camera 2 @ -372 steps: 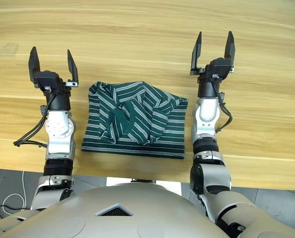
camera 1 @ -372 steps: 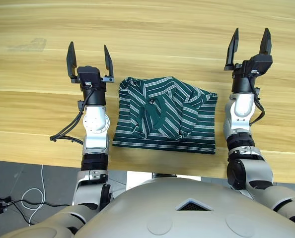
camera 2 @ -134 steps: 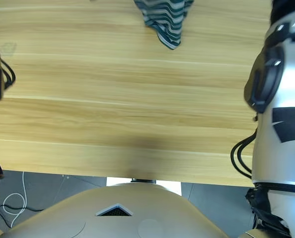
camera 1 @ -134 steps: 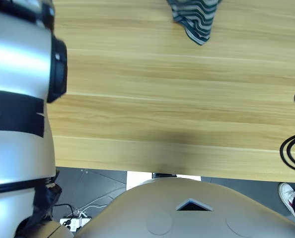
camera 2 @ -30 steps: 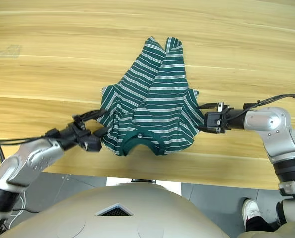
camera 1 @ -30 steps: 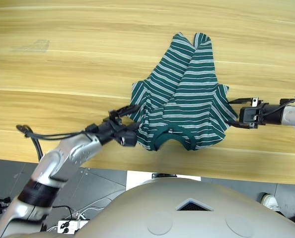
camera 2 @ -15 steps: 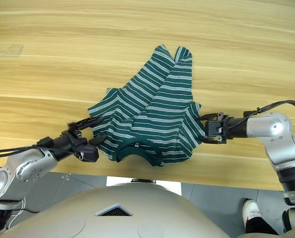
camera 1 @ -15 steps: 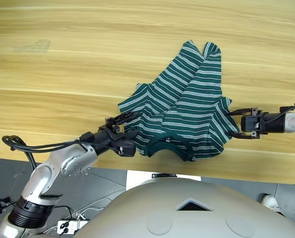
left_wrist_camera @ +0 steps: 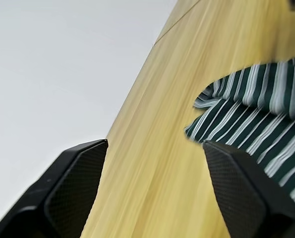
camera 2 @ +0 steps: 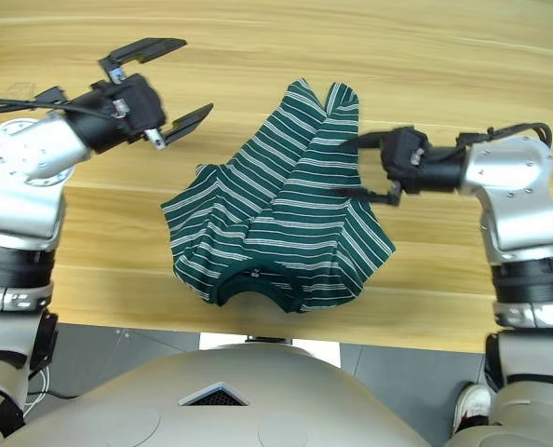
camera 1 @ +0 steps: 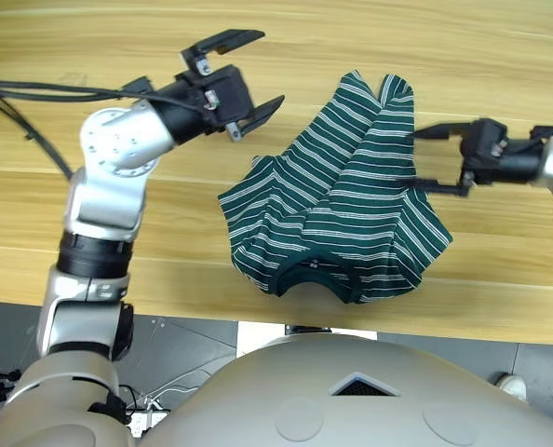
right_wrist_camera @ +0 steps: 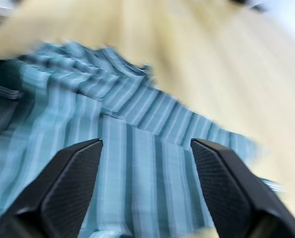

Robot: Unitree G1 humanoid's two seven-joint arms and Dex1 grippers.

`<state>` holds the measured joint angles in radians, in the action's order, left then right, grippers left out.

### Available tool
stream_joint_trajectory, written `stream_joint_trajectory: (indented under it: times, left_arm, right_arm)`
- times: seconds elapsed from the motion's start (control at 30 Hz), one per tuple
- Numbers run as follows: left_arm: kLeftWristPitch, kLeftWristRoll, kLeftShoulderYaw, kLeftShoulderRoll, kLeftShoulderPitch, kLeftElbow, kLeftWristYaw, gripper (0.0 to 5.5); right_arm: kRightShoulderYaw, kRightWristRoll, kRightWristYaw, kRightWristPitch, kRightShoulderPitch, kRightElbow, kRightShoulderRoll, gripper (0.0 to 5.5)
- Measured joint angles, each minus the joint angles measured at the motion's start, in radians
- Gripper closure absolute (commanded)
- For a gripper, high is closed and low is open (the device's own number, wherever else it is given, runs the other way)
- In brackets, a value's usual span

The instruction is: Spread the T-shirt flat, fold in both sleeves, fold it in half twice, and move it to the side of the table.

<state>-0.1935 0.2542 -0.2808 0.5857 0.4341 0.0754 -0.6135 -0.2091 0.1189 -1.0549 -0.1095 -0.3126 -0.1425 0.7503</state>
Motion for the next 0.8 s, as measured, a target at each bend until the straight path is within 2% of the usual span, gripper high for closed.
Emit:
stream_joint_trajectory:
  times: [0.07,0.23,0.57,0.8]
  left_arm:
    - [-0.081,0.171,-0.088,-0.016,0.115,0.221,0.099,1.94]
    - [-0.219,0.281,-0.195,-0.137,0.233,0.535,0.197,1.94]
    - [-0.301,0.313,-0.245,-0.262,0.271,0.780,0.292,1.94]
    - [-0.313,0.340,-0.268,-0.339,0.317,0.997,0.423,1.94]
  right_arm:
    - [-0.065,-0.183,0.099,-0.104,-0.034,-0.093,-0.018,2.20]
    - [-0.165,-0.421,0.238,-0.232,-0.126,-0.270,-0.072,2.20]
    - [-0.223,-0.515,0.340,-0.356,-0.223,-0.484,-0.126,2.20]
    - [-0.229,-0.515,0.361,-0.380,-0.232,-0.518,-0.135,2.20]
